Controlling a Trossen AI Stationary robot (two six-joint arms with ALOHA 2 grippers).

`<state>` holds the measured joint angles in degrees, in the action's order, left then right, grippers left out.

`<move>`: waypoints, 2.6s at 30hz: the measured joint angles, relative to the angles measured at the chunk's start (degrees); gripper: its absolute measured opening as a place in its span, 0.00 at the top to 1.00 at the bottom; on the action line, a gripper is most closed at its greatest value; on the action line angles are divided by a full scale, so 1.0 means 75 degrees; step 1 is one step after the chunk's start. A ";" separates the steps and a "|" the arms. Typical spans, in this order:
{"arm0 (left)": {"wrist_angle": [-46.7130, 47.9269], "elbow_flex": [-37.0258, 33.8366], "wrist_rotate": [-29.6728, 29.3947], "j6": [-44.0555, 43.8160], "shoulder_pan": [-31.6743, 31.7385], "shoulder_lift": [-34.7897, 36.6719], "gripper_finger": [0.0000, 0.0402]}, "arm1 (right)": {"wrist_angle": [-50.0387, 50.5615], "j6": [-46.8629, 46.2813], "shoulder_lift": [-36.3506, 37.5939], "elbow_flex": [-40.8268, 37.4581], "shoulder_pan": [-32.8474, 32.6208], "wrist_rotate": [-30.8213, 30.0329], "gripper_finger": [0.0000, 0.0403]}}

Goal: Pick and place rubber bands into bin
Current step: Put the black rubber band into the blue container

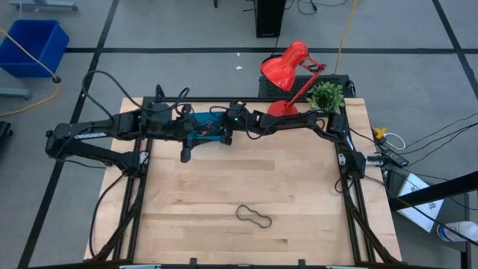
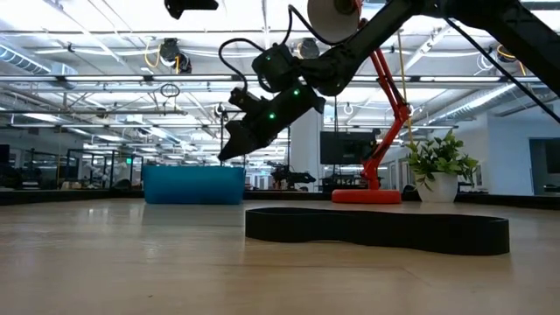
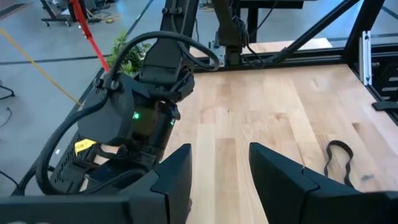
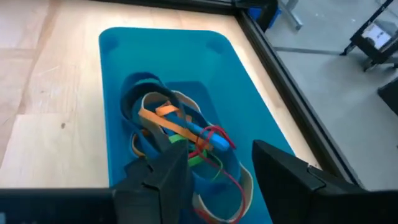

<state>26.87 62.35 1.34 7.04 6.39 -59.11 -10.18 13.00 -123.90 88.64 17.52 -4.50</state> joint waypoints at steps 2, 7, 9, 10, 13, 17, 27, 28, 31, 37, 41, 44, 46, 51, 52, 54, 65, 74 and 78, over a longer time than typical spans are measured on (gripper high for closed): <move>0.0065 0.0000 0.0000 -0.0038 0.0000 0.0000 0.58 | -0.0017 0.0118 0.0055 -0.0005 -0.0042 -0.0003 0.56; 0.0215 0.0000 0.0002 -0.0160 0.0000 -0.0001 0.58 | 0.0663 0.0377 0.0805 -0.0009 -0.0364 0.0015 0.57; 0.0303 0.0000 0.0003 -0.0163 0.0000 -0.0029 0.58 | 0.1342 0.0616 0.1168 0.0003 -0.0597 0.0020 0.57; 0.0384 0.0000 0.0006 -0.0177 -0.0003 -0.0057 0.58 | 0.1782 0.0709 0.1328 0.0003 -0.0732 0.0021 0.57; 0.0527 0.0000 0.0013 -0.0353 -0.0020 -0.0227 0.58 | 0.2921 0.0798 0.1801 -0.0006 -0.1213 0.0015 0.56; 0.0484 0.0000 0.0029 -0.0399 -0.0085 -0.0598 0.58 | 0.4076 0.0686 0.2390 -0.0158 -0.1875 0.0002 0.56; 0.0081 -0.0006 0.0642 0.0292 -0.0704 -0.1695 0.58 | 0.2190 -0.0558 0.5029 -0.4175 -0.3373 -0.2190 0.57; -0.0071 -0.0003 0.0916 0.0482 -0.0802 -0.1843 0.58 | 0.1925 -0.0676 0.5313 -0.4561 -0.3539 -0.2432 0.56; -0.0168 -0.0006 0.1748 0.1047 -0.1132 -0.2356 0.58 | 0.0911 -0.1004 0.6093 -0.5497 -0.3925 -0.2880 0.56; -0.1921 -0.0006 0.1874 0.0769 -0.1790 -0.3670 0.58 | -0.0667 -0.1033 0.7120 -0.6808 -0.4279 -0.3030 0.57; -0.2589 -0.0006 0.1377 0.0642 -0.2041 -0.4401 0.58 | -0.0907 -0.1044 0.7448 -0.7205 -0.4312 -0.3031 0.57; -0.2673 -0.0006 0.1199 0.0276 -0.2147 -0.4804 0.58 | -0.0896 -0.1043 0.7539 -0.7367 -0.4308 -0.3031 0.56; -0.2795 -0.0006 0.1186 0.0004 -0.2219 -0.5040 0.58 | -0.0908 -0.1044 0.7571 -0.7420 -0.4311 -0.3032 0.56; -0.3356 -0.0001 0.1188 -0.0396 -0.2390 -0.5676 0.58 | -0.0893 -0.1047 0.7564 -0.7472 -0.4310 -0.3029 0.57; -0.3496 -0.0003 0.1228 -0.0428 -0.2423 -0.5828 0.58 | -0.0905 -0.1044 0.7565 -0.7472 -0.4308 -0.3032 0.57; -0.3576 0.0000 0.1271 -0.0512 -0.2455 -0.6075 0.58 | -0.0917 -0.0975 0.7563 -0.7472 -0.4308 -0.3032 0.57; -0.3614 -0.0003 0.0996 -0.0964 -0.2678 -0.6967 0.58 | -0.0949 -0.0838 0.7563 -0.7471 -0.4194 -0.3031 0.57; -0.3367 0.0000 0.0885 -0.1011 -0.2825 -0.7125 0.58 | -0.0925 -0.0837 0.7563 -0.7469 -0.4194 -0.3029 0.57; -0.3377 0.0000 0.0795 -0.1013 -0.2921 -0.7125 0.62 | -0.0918 -0.0825 0.7563 -0.7469 -0.4194 -0.3029 0.57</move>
<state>1.54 62.35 7.31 -0.55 -15.51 -112.55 -17.07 6.81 -67.18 32.62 -13.93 -27.22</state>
